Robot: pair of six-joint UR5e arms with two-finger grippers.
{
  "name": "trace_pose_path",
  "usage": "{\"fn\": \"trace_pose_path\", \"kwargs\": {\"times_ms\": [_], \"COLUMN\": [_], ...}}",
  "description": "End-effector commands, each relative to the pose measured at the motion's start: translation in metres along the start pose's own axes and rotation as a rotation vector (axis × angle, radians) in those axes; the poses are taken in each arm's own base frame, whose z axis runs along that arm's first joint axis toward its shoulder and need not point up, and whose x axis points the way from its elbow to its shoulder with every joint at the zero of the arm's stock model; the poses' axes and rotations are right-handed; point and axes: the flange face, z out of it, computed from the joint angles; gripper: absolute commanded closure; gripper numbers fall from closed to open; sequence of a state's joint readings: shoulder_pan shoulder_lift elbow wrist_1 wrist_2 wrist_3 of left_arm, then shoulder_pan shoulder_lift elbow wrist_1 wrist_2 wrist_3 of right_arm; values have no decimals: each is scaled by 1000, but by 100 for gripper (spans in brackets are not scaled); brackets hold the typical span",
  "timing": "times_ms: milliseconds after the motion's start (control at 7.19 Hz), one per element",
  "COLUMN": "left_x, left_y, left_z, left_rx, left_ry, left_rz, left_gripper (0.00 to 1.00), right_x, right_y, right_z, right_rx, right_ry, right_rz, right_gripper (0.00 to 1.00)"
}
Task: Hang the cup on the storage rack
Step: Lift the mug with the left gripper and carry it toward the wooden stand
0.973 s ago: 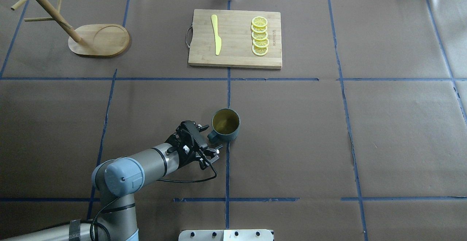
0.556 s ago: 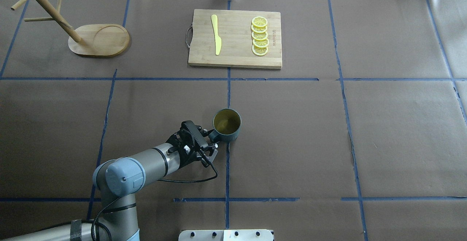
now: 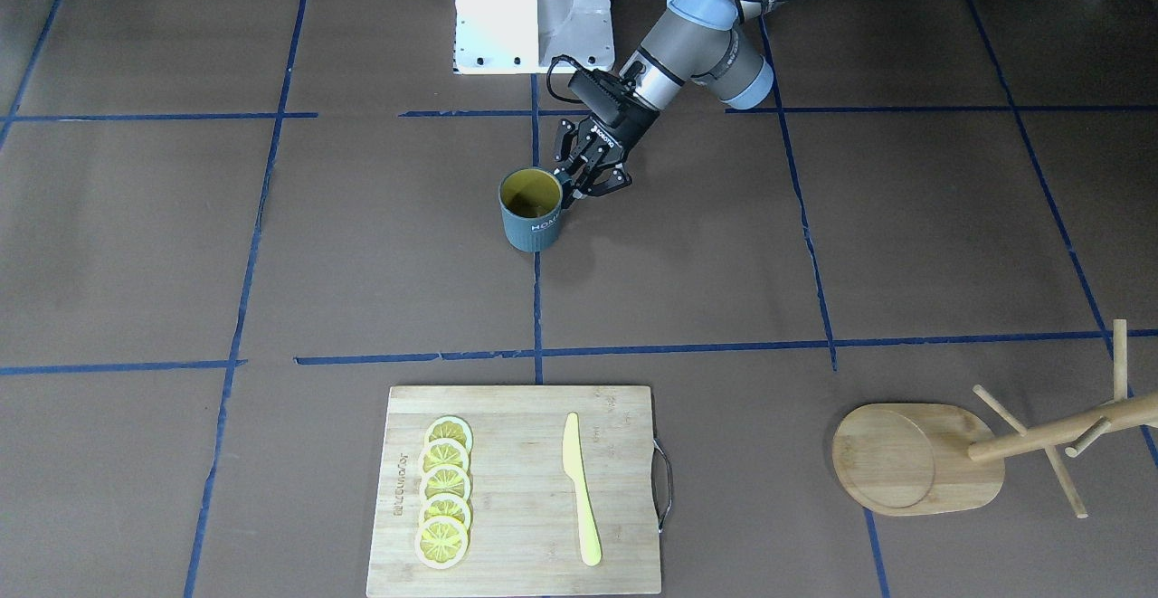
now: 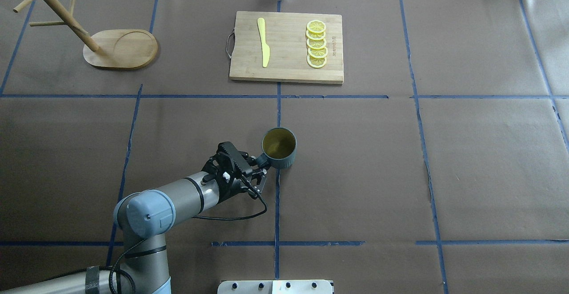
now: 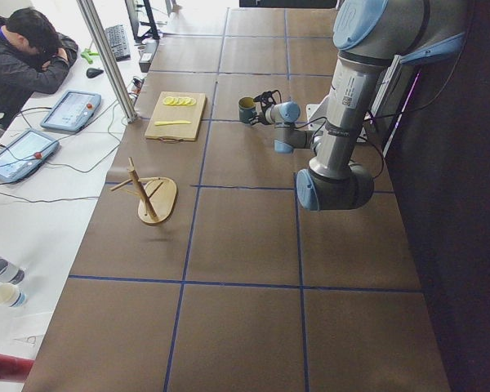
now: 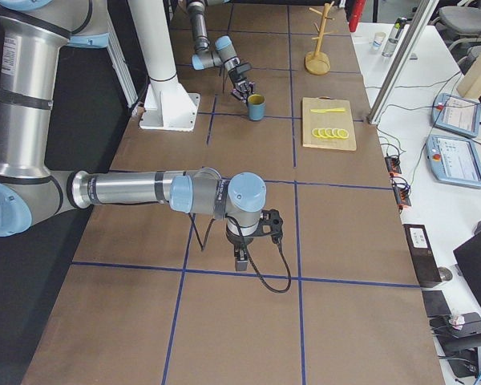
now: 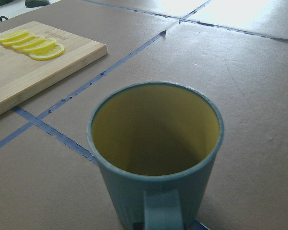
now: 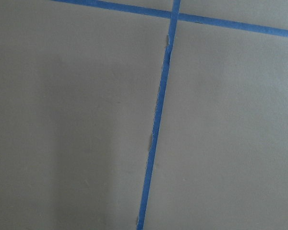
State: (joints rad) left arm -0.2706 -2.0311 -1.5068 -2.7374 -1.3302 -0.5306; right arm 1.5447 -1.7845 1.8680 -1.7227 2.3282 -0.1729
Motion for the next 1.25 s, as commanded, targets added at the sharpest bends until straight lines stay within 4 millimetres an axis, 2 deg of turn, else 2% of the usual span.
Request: {"fn": "trace_pose_path", "kwargs": {"times_ms": [0, 139, 556, 834, 1112], "left_x": [-25, -34, -80, -144, -211], "left_y": [-17, -27, -56, -99, -135], "left_z": [-7, -7, -14, -37, -63], "left_rx": [61, 79, 117, 131, 192], "left_ry": [-3, -10, -9, 60, 52], "left_rz": [-407, -439, -852, -1160, -1447], "left_gripper": [100, 100, 100, 100, 100], "right_x": [0, 0, -1, -3, -4], "right_y": [-1, -1, -2, -9, -10], "right_z": [0, 0, -1, -5, -5], "right_rx": [0, 2, 4, 12, 12], "right_ry": [1, 1, 2, 5, 5], "right_rz": [-1, -2, -4, -14, -16], "right_gripper": [0, 0, 0, 0, 0]}}
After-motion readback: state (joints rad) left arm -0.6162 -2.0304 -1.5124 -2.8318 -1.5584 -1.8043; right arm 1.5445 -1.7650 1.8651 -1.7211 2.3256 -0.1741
